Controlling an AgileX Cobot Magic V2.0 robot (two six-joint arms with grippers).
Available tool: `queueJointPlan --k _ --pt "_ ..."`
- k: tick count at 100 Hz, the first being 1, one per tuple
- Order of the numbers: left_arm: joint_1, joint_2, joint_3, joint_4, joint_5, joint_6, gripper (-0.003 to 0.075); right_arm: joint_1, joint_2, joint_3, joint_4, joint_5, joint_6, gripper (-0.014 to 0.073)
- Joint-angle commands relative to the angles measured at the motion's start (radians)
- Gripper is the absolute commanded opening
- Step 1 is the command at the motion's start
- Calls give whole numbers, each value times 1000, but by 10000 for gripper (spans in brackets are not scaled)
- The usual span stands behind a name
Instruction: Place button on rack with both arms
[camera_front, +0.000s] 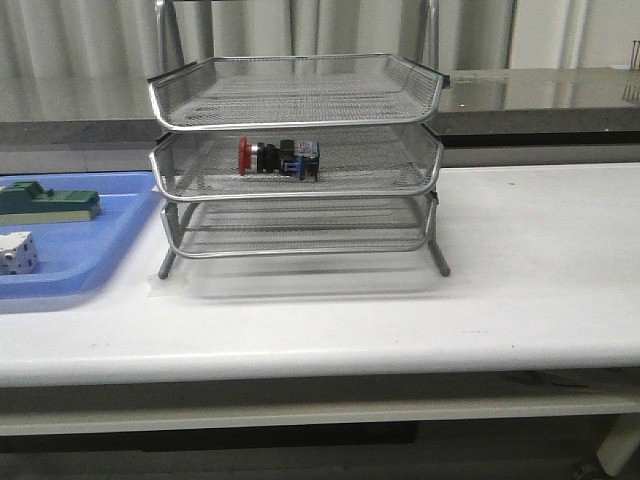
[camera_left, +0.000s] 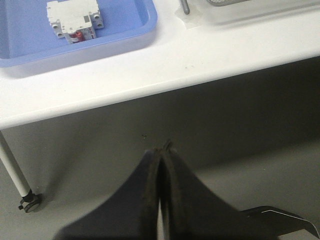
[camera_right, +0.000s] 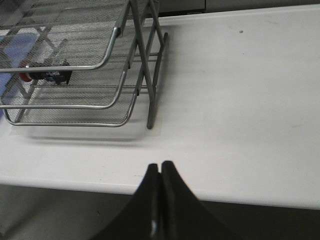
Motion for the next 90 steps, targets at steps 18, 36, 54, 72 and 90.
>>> queueJointPlan --k 18,36,54,72,90 --pt "3 6 -25 -15 -54 -10 -21 -6 -5 -26 -20 -70 -10 -105" --pt "3 6 -25 -15 -54 -10 -21 -6 -13 -6 -50 -105 -10 -105" --pt "3 6 -25 -15 -54 -10 -21 -6 -112 105 -87 -235 -9 -105" --pt "3 6 -25 -15 -54 -10 -21 -6 -263 242 -135 -366 3 -105" --pt "3 6 -25 -15 -54 -10 -21 -6 -415 380 -234 -423 80 -105"
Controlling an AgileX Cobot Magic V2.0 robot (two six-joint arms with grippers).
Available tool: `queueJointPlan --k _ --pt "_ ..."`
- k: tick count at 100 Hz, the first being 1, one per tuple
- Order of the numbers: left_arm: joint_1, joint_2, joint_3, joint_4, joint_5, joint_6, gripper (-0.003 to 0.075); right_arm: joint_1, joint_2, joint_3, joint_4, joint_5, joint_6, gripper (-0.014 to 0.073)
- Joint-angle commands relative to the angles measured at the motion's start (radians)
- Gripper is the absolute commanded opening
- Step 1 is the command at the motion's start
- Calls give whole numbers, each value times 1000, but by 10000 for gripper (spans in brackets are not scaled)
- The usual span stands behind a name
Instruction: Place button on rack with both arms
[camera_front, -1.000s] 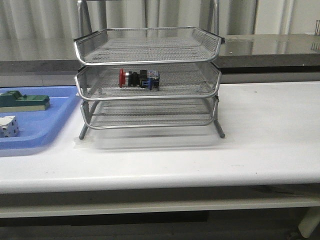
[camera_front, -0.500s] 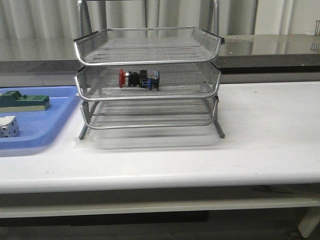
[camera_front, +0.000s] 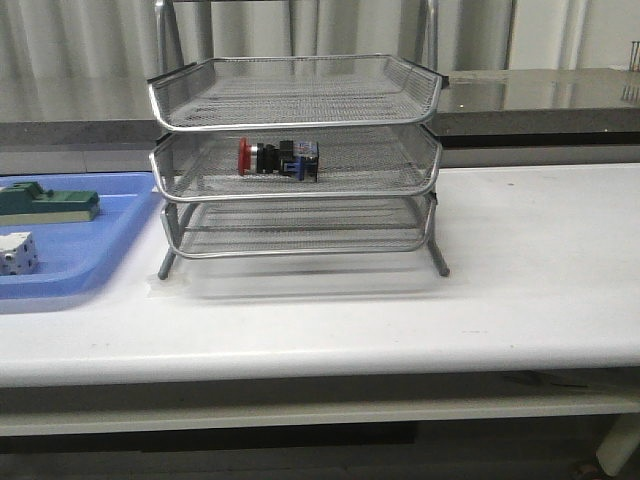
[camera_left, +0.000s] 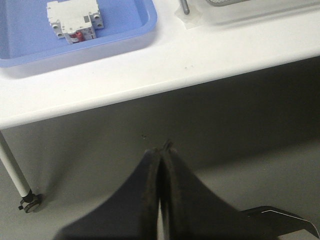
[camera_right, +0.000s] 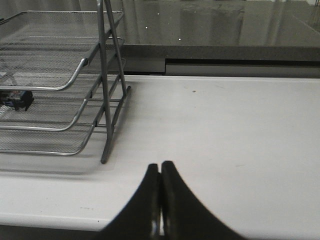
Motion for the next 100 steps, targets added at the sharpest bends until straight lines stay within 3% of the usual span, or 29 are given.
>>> queueJointPlan --k 1,20,51,100 --pt "3 6 -25 -15 -54 -10 -21 -6 -62 28 -59 -108 51 -105" --pt "3 6 -25 -15 -54 -10 -21 -8 -189 137 -120 -133 143 -105" --pt "3 6 -25 -15 -54 -10 -21 -8 -317 277 -121 -207 159 -105" --pt "3 6 -25 -15 -54 -10 -21 -11 -367 281 -122 -186 167 -105"
